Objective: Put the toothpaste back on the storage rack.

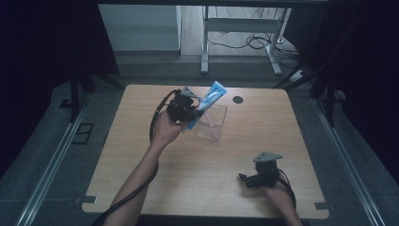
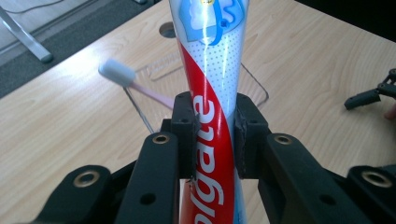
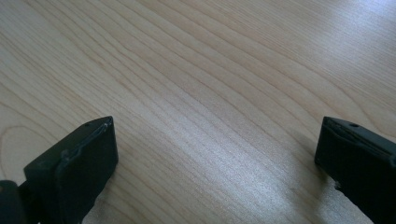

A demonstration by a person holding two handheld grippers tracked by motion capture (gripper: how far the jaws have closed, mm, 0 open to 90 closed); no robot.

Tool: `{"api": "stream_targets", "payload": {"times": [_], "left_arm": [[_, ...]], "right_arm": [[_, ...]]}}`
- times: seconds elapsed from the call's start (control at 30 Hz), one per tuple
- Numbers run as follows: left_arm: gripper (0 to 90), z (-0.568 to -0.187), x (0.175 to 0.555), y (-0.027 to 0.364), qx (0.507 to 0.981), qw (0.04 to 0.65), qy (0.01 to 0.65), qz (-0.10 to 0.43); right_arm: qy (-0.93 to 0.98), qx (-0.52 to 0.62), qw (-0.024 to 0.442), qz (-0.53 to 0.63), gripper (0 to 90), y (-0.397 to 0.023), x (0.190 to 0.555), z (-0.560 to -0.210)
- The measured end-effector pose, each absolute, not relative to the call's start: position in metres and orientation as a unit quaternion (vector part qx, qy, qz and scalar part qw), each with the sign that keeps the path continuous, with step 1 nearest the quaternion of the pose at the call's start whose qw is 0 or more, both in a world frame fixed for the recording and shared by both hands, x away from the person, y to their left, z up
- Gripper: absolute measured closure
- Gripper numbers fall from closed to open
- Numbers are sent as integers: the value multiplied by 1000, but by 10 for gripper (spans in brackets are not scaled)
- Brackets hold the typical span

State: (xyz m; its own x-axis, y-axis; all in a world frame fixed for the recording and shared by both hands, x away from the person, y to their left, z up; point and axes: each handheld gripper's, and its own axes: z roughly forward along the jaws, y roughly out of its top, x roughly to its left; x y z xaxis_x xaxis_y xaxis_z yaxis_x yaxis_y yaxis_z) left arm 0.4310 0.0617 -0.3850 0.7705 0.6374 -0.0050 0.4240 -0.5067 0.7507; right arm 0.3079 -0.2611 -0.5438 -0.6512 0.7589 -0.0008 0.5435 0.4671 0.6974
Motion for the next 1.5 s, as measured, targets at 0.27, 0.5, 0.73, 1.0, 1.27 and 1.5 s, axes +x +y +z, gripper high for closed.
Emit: {"api": "stream_targets", "payload": {"times": [0.27,0.5,0.73,1.0,1.27,1.5], "left_arm": [[737,-383,446,54,850,400,309,150],[737,-386,458,44,845,409,309,153],[736,-391,469,28,845,411,304,159],[736,-397,481,17,841,417,301,170],[734,-412,484,12,845,408,299,172],[732,-424,485,5,855,391,295,171]], "right_arm": [[842,388,157,342,0,-261,308,-544],[842,388,158,341,0,-261,308,-544],[842,388,157,341,0,-261,308,-544],[842,387,158,342,0,-261,308,-544],[841,388,157,342,0,-261,308,-544],[841,388,157,342,0,-261,308,-544]]}}
